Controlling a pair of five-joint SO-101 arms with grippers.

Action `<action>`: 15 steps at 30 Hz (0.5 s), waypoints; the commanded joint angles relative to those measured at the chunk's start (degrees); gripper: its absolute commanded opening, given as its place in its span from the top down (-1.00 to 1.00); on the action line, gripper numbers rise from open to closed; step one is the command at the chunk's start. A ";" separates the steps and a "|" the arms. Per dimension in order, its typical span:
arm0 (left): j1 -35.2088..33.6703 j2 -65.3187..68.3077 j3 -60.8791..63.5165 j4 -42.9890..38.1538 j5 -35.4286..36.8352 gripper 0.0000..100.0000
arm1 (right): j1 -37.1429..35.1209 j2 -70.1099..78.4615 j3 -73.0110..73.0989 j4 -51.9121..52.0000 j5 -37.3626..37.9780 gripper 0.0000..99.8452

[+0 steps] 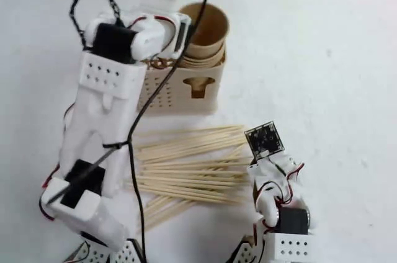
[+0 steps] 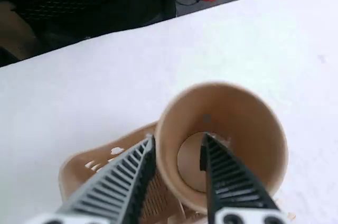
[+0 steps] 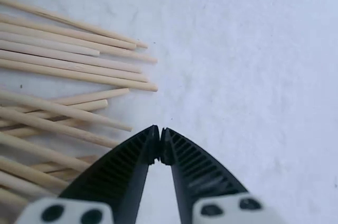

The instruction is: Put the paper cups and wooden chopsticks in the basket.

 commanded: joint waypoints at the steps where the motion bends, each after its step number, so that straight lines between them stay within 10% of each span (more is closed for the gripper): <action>1: -0.40 -0.13 -3.34 -1.32 0.35 0.67 | -0.40 -0.57 0.44 -1.27 0.53 0.96; 15: -3.74 -0.22 21.54 -13.71 0.35 0.68 | -0.31 -0.57 0.44 -1.27 0.53 0.96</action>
